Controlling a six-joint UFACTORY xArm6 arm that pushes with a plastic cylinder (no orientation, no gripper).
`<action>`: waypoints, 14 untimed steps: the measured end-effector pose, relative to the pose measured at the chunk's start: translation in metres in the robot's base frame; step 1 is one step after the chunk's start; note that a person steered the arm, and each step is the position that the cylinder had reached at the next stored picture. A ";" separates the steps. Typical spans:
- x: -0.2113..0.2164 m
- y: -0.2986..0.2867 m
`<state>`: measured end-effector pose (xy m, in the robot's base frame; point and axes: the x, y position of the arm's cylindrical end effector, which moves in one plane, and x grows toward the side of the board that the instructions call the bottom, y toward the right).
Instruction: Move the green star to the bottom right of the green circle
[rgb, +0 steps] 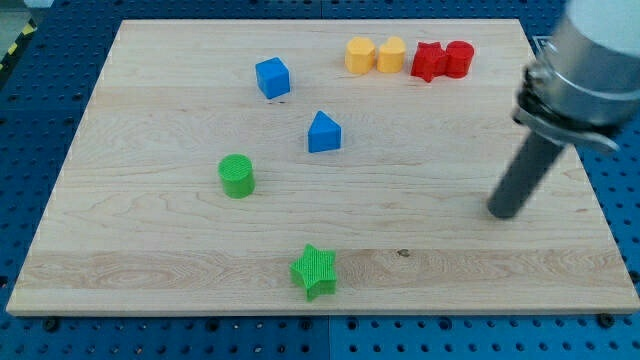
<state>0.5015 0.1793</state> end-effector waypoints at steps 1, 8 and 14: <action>-0.010 0.004; 0.118 -0.048; 0.053 -0.191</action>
<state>0.5542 -0.0119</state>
